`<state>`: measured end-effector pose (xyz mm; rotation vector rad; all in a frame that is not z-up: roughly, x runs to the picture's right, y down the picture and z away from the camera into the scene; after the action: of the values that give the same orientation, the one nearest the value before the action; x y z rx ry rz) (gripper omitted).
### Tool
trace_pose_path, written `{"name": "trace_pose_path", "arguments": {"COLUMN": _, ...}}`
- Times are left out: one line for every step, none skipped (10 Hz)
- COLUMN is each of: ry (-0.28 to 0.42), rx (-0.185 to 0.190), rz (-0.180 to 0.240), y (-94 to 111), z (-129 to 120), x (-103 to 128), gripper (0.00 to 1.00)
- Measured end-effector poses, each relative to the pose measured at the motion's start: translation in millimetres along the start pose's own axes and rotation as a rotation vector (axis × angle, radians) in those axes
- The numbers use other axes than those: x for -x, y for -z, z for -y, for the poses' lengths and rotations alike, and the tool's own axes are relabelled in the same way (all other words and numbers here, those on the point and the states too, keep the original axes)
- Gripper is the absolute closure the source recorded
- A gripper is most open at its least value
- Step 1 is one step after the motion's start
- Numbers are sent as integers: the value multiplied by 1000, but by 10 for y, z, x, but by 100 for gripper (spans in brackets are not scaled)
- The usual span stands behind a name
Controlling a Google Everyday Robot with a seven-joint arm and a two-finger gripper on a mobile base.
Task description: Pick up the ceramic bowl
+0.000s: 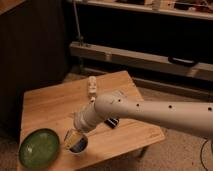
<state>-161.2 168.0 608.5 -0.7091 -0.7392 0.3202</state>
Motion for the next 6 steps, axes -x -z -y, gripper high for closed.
{"name": "trace_pose_path", "arguments": {"ry": 0, "rx": 0, "rz": 0, "y": 0, "z": 0, "x": 0, "gripper": 20}}
{"name": "trace_pose_path", "arguments": {"ry": 0, "rx": 0, "rz": 0, "y": 0, "z": 0, "x": 0, "gripper": 20}}
{"name": "trace_pose_path", "arguments": {"ry": -3, "rx": 2, "rz": 0, "y": 6, "z": 10, "x": -1, "gripper": 20}}
{"name": "trace_pose_path", "arguments": {"ry": -7, "rx": 12, "rz": -6, "y": 10, "z": 22, "x": 5, "gripper": 20}}
{"name": "trace_pose_path", "arguments": {"ry": -17, "rx": 64, "rz": -23, "y": 38, "z": 112, "x": 78, "gripper": 20}}
{"name": "trace_pose_path", "arguments": {"ry": -24, "rx": 103, "rz": -38, "y": 77, "z": 246, "x": 198, "gripper": 20}}
